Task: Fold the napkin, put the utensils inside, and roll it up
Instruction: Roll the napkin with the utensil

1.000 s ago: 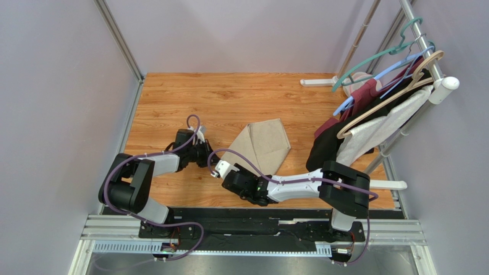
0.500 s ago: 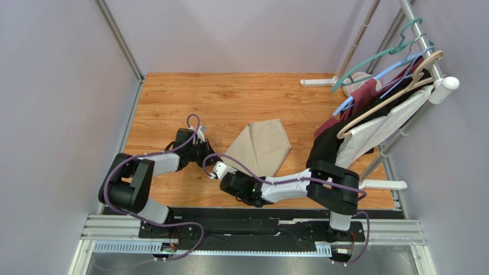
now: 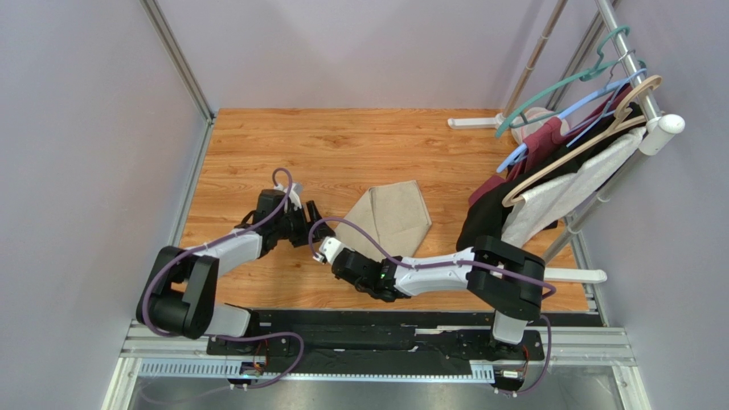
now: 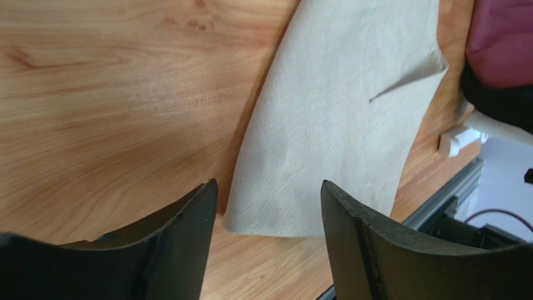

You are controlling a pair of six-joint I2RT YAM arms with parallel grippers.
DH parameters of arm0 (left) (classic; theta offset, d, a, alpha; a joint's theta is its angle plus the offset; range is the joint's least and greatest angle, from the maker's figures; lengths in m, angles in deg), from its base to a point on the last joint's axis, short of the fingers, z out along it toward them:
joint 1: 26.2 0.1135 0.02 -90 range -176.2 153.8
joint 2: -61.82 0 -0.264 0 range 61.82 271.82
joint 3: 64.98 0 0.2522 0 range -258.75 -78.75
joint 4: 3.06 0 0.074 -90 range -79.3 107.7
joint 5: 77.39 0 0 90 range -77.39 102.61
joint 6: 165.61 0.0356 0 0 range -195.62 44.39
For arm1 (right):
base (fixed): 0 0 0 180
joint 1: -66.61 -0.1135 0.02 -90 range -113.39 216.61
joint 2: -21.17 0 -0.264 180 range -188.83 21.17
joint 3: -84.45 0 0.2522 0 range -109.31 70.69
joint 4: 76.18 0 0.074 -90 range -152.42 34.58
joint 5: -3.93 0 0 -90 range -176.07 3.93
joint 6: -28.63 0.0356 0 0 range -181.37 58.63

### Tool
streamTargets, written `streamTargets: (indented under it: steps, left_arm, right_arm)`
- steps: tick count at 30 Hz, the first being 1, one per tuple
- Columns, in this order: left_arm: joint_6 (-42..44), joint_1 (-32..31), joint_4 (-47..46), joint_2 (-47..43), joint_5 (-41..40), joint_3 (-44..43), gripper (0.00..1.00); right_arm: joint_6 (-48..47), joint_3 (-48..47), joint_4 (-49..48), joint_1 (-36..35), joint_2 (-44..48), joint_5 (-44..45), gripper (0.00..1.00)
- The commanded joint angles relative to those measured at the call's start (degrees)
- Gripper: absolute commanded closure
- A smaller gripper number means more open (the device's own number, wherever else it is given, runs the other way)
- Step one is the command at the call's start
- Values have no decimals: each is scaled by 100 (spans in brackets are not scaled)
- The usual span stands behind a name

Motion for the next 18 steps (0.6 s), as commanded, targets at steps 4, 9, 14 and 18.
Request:
streamTargets:
  steps: [4,9,14,18]
  left_arm:
    - [166,35,561,-1240,-1001,223,26]
    - [368,35,536,-2039,-1283,619,26]
    - [544,35,184,-2603,-968,989,26]
    - [623,26,149,-2552,-730,989,25]
  right_arm:
    - [691,223,-6,568,673,-1994,100]
    - [973,416,-331,1174,815,-3365,100]
    - [1166,416,-507,1764,640,-4602,100]
    - [1491,425,-856,2151,508,-5422,100]
